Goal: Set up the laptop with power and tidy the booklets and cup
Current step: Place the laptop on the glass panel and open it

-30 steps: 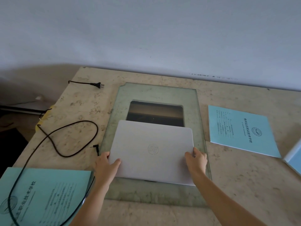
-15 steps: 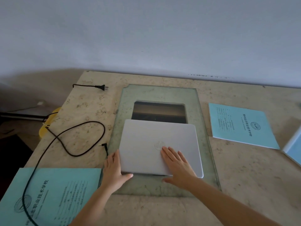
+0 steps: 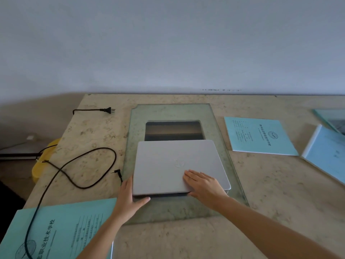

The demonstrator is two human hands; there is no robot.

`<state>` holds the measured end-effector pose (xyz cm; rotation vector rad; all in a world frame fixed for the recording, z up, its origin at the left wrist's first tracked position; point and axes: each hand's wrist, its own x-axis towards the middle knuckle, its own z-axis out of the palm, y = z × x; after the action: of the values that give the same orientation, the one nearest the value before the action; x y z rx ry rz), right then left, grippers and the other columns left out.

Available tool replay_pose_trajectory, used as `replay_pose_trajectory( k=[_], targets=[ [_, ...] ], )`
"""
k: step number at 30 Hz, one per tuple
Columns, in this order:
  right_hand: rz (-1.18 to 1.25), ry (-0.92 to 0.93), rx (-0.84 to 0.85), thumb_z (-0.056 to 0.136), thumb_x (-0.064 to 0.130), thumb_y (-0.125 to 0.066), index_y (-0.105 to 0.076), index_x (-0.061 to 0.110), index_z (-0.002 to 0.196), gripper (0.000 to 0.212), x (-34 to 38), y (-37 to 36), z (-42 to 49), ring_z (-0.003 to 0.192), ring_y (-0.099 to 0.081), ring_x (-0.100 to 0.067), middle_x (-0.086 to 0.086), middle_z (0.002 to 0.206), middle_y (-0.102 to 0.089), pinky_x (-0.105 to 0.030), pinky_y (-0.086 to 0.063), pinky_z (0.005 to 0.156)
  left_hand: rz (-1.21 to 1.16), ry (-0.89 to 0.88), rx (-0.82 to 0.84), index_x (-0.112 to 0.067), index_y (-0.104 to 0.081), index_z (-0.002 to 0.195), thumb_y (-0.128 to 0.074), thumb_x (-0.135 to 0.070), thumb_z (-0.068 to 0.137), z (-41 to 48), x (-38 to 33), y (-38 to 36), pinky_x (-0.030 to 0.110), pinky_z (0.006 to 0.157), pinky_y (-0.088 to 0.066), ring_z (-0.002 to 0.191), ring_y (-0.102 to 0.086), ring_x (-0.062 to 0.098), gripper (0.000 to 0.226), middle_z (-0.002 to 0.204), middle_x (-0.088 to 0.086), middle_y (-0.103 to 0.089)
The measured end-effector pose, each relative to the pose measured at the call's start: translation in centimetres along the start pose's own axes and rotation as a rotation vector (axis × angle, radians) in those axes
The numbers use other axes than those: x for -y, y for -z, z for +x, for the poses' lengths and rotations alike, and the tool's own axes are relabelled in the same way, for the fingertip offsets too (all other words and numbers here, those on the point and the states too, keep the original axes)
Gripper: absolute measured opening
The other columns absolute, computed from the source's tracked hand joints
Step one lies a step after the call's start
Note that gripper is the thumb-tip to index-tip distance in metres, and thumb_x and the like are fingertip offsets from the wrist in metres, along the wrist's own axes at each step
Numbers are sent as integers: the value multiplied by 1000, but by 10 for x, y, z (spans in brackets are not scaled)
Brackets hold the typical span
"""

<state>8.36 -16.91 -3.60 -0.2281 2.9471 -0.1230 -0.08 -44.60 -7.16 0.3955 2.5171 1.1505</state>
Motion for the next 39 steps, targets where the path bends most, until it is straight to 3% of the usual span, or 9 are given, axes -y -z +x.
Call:
replay_pose_trajectory(
  k=[4,7,12,15,17,22,26,30,39],
  targets=[
    [13,-3,-12,95,38,-47,-30,16,146,59,1,10,-1,144,-25,-16,2,156,-28,-33,-23,116,-25,-43,-70,-15,-42,134,-73,-22,78,8,1,0,31,94,-43,118,-49,21,65,120,1,-46],
    [19,31,-87,97,35,-46,-39,15,143,50,0,25,-2,138,-37,-18,0,150,-40,-33,-31,112,81,-62,-96,-13,-50,130,-70,-29,80,16,-1,3,30,87,-47,113,-54,22,56,122,4,-55],
    [-15,23,-330,85,34,-67,-68,24,109,26,-1,68,0,100,-68,-13,6,111,-71,-30,-60,75,395,-41,16,-16,-20,147,-60,-49,83,28,-5,6,34,109,-31,142,-26,20,82,153,2,-28],
    [101,-104,-339,95,38,-49,-66,29,107,23,-10,100,17,77,-67,-13,8,95,-72,-32,-57,65,428,-1,149,-16,8,150,-56,-51,85,36,-6,10,35,118,-13,148,2,17,98,161,1,8],
    [172,-168,-446,92,37,-54,-70,28,105,22,-17,123,34,67,-64,-11,8,87,-74,-26,-53,61,461,10,215,-15,16,148,-56,-50,86,42,-8,14,37,120,-6,147,11,17,102,159,1,18],
    [293,-297,-669,86,31,-65,-73,24,96,14,-30,156,81,83,-64,-16,6,91,-74,-25,-42,71,502,13,317,-11,21,146,-64,-47,80,60,-15,17,39,120,-3,147,14,20,113,157,4,24],
    [342,-329,-748,87,28,-64,-73,19,98,17,-39,165,115,87,-63,-22,0,93,-75,-41,-47,91,492,28,336,-12,23,145,-67,-47,77,67,-12,17,36,119,-4,146,16,20,118,157,3,26],
    [331,-389,-756,90,27,-61,-71,17,102,19,-52,171,151,95,-61,-24,-2,98,-74,-43,-26,113,481,6,318,-12,22,145,-68,-46,77,65,-11,16,36,118,0,146,17,17,119,157,3,25],
    [398,-457,-703,92,26,-57,-70,17,107,22,-71,174,195,111,-52,-33,-8,101,-72,-41,-11,119,440,5,262,-14,20,147,-71,-44,74,64,-9,14,34,117,2,146,14,17,120,158,0,22]
  ],
)
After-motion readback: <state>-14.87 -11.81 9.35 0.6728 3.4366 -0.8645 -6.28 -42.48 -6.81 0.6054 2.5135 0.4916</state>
